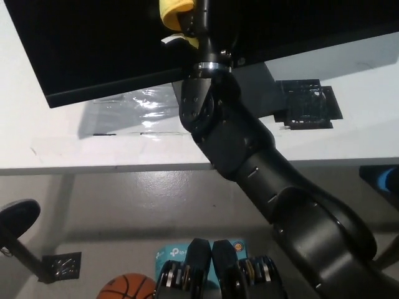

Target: The robot uses its right hand to pick up the cloth kept in the middle of the desk and use it to wipe the monitor in the middle of the desk by swiping its screen twice

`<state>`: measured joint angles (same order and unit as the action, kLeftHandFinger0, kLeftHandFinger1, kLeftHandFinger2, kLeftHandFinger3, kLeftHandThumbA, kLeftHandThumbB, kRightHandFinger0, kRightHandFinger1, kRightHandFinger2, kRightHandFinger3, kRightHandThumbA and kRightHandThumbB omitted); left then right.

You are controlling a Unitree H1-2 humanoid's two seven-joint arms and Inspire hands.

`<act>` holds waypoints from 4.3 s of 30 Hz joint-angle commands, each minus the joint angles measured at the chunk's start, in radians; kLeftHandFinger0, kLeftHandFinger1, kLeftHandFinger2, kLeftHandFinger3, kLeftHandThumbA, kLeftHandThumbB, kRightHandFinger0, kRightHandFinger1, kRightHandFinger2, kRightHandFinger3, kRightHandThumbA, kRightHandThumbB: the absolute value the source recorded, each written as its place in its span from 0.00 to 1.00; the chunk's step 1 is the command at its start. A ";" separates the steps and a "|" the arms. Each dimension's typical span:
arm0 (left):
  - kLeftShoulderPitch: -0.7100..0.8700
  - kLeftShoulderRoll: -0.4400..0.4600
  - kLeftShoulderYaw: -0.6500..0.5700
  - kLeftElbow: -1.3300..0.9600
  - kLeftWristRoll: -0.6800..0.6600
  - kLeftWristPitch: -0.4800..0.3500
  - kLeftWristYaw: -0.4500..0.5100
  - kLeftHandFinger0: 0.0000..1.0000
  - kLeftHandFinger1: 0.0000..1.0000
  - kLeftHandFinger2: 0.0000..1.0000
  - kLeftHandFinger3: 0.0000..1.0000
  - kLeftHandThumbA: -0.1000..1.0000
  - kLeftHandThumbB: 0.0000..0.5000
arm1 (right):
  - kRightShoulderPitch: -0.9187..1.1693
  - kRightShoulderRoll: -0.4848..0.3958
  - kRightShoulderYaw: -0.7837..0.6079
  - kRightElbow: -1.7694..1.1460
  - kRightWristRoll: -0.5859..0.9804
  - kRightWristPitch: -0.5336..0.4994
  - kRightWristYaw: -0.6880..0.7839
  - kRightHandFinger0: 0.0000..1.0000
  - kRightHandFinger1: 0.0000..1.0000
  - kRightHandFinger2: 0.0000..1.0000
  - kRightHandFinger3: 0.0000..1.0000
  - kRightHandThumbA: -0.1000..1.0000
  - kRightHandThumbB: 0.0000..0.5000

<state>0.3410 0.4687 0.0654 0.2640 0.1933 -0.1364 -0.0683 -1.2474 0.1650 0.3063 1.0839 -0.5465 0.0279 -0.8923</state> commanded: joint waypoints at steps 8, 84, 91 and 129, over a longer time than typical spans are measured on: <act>0.017 0.010 0.000 -0.009 -0.003 -0.025 -0.005 0.57 0.58 0.68 0.91 0.30 0.02 | -0.013 -0.142 0.049 -0.031 -0.045 -0.056 0.056 0.00 0.00 0.01 0.42 0.00 0.33; 0.026 0.009 -0.024 -0.022 0.003 0.008 -0.015 0.59 0.60 0.71 0.94 0.32 0.01 | -0.055 -0.016 0.193 -0.103 -0.146 -0.049 0.178 0.00 0.00 0.00 0.31 0.00 0.33; 0.029 0.009 -0.031 0.001 0.017 -0.026 0.003 0.55 0.57 0.68 0.91 0.33 0.01 | 0.013 -0.049 0.209 -0.162 -0.164 -0.057 0.187 0.00 0.00 0.00 0.34 0.00 0.31; 0.030 0.010 0.000 -0.005 -0.026 -0.034 -0.011 0.55 0.56 0.66 0.90 0.35 0.07 | 0.450 -0.546 0.074 -0.419 -0.196 -0.034 0.436 0.00 0.06 0.46 0.17 0.00 0.17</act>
<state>0.3475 0.4644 0.0526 0.2841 0.1880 -0.1472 -0.0685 -0.7160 -0.3544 0.4038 0.6292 -0.7384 -0.0133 -0.4897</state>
